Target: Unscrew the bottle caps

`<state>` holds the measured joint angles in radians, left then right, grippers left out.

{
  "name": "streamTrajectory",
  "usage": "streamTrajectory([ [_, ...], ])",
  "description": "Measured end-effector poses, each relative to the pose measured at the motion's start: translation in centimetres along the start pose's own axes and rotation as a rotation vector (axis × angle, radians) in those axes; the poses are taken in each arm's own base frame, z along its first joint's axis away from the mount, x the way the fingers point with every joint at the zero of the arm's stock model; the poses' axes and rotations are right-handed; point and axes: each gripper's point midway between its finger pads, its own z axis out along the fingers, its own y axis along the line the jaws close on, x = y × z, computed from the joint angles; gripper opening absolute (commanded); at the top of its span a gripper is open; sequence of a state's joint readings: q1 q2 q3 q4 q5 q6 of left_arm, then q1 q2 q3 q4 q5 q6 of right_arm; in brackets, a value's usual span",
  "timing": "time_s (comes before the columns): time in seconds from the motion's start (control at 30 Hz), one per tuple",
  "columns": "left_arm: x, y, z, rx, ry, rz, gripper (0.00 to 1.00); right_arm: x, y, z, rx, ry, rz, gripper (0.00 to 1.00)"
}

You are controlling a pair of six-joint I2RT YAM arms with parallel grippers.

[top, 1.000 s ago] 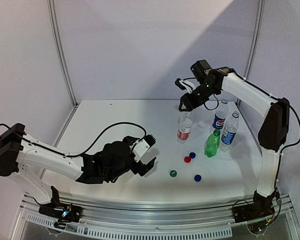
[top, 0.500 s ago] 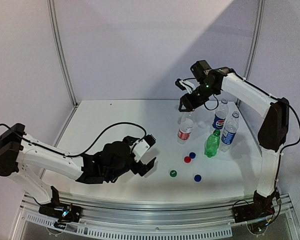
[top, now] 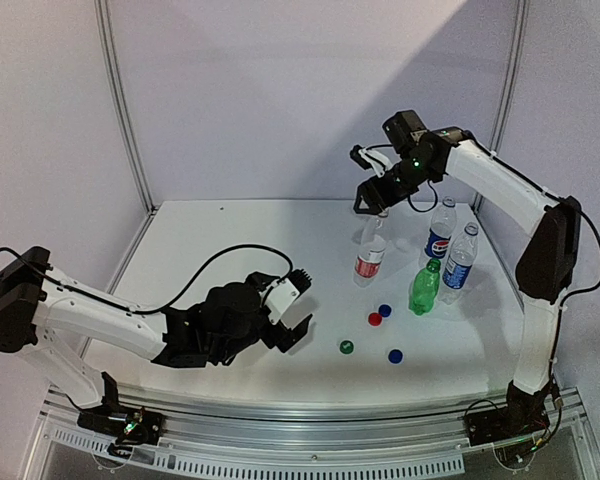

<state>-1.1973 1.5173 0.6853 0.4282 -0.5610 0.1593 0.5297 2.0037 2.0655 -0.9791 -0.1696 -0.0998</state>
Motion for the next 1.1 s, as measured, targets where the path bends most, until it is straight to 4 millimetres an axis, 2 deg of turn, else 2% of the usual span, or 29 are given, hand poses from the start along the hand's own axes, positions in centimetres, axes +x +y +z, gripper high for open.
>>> streamTrajectory([
  [0.1, 0.0, 0.1, 0.0, -0.006, 0.0, -0.006, 0.99, -0.4, 0.0, -0.5, 0.006, -0.013, -0.007, 0.74],
  [0.27, 0.5, 1.0, 0.4, -0.025, 0.019, -0.045, 0.99, -0.4, -0.1, -2.8, 0.037, -0.054, -0.02, 0.88],
  [0.4, 1.3, 2.4, 1.0, -0.047, 0.066, -0.082, 0.99, 1.1, 0.1, -6.5, 0.076, -0.104, -0.033, 0.99],
  [0.57, 0.7, 2.9, 0.4, -0.042, 0.072, -0.115, 0.99, 3.7, 0.5, -11.7, 0.131, -0.217, -0.059, 0.99],
  [0.7, -0.6, 3.8, -0.3, -0.057, 0.057, -0.136, 0.99, 6.3, -0.1, -14.4, 0.193, -0.331, -0.051, 0.99],
  [0.87, -3.4, 5.7, -1.4, -0.107, 0.033, -0.233, 0.99, 10.2, -1.1, -16.6, 0.258, -0.438, -0.02, 0.99],
  [1.0, -5.8, 6.6, -2.4, -0.095, 0.032, -0.35, 0.99, 11.4, -0.5, -17.5, 0.241, -0.515, -0.023, 0.99],
  [1.1, -7.7, 7.3, -3.4, -0.086, 0.033, -0.415, 0.99, 11.4, -1.3, -18.6, 0.224, -0.545, 0.031, 0.99],
])
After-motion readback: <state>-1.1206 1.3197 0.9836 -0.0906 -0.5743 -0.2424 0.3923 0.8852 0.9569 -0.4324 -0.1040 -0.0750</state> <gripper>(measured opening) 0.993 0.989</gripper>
